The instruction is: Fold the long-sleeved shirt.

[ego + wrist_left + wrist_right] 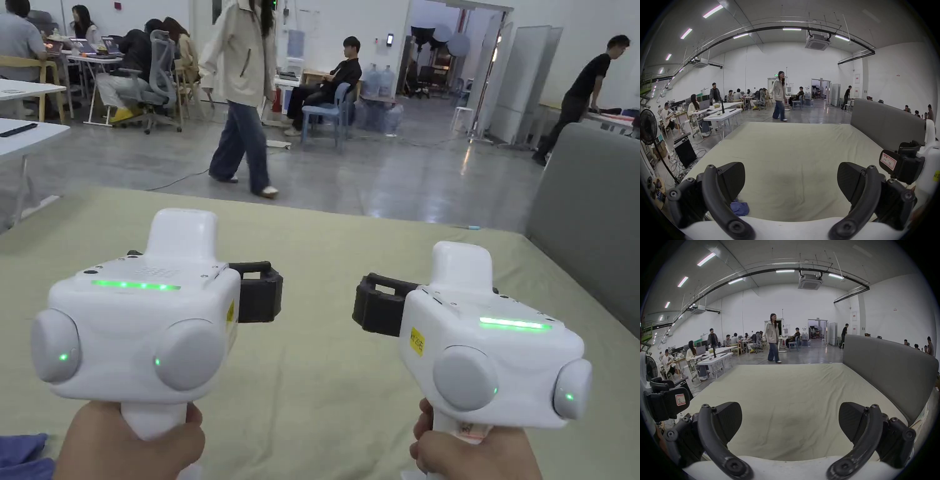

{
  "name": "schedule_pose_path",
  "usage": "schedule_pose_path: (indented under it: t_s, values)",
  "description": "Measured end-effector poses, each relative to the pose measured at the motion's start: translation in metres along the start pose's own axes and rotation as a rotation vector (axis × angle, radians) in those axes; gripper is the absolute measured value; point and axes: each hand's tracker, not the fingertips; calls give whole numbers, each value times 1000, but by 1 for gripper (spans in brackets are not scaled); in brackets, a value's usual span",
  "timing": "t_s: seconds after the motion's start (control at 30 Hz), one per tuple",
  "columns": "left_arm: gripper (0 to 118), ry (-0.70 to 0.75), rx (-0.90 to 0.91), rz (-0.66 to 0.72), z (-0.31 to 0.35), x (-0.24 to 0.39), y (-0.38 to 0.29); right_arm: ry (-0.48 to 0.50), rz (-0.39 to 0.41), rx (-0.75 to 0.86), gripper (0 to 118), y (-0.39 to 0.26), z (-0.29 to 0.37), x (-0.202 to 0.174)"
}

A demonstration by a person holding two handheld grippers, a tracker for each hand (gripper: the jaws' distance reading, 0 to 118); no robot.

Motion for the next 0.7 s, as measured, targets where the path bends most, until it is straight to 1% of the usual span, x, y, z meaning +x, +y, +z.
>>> schedule_pose_path:
  t_s: [0.5,0.7]
  values:
    - [114,-5,-6,-9,0,3,2,-4,8,-4,117,-1,-2,2]
    - [114,-11,-6,-3,1,3,2,-1,-3,-5,117,-1,0,3]
